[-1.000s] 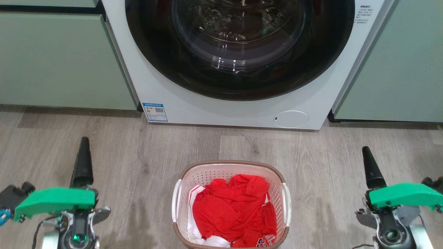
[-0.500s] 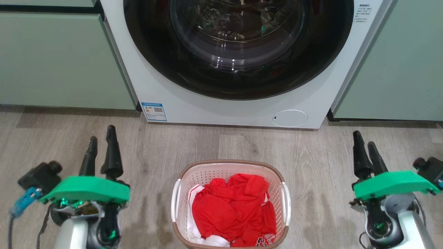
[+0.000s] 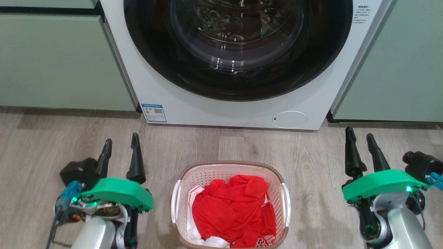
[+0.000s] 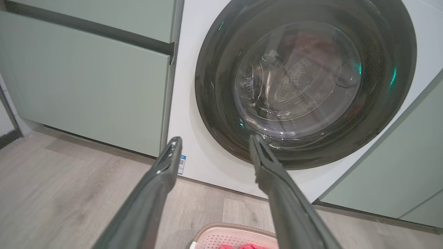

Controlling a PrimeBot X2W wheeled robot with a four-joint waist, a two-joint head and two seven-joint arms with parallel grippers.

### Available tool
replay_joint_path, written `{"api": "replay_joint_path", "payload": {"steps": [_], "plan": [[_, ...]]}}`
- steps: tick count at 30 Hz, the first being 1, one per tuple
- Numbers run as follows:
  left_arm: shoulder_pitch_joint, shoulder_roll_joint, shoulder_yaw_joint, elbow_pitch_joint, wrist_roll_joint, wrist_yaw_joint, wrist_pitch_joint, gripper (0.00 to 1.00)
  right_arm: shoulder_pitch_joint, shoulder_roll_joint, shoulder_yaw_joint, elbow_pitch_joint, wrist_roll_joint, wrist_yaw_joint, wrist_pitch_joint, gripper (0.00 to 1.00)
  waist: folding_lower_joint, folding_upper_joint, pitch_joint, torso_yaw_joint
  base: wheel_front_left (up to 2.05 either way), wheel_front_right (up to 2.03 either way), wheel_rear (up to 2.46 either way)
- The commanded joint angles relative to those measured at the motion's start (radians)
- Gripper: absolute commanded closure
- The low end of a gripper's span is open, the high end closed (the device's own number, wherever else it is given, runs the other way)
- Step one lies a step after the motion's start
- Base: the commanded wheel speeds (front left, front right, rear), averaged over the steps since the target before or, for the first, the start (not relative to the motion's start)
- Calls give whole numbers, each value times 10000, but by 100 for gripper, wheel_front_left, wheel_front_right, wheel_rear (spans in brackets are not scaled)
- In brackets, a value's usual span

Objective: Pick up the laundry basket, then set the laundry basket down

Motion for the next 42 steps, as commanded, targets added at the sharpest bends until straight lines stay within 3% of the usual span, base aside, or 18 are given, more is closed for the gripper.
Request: {"api": "replay_joint_path", "payload": {"steps": [1,17,23,29,34,42], "plan": [[-692,267,76,-334,353,186,-145,0,-513,-112,213,-456,-338,48,-156,0,0,0,-5,9,0,0,0],[-1238,1046,-1276,63,1978,1600,-614,0,-604,-129,569,-703,-2232,57,-624,0,0,0,35,-22,0,0,0],[-1467,1106,-1502,-468,2516,2095,-790,0,-737,-136,624,-1106,-2750,60,-800,0,0,0,107,-25,0,0,0],[-1489,886,-1310,-1280,2485,2141,-936,0,-789,-141,646,-1540,-3156,63,-946,0,0,0,160,-13,0,0,0],[-1298,427,-830,-1772,2299,1373,-1082,0,-701,-147,644,-1569,-3469,66,-1091,0,0,0,172,13,0,0,0],[-616,-567,302,-658,1857,-999,-1316,0,-587,-155,730,-1040,-4028,71,-1326,0,0,0,127,-43,0,0,0]]}}
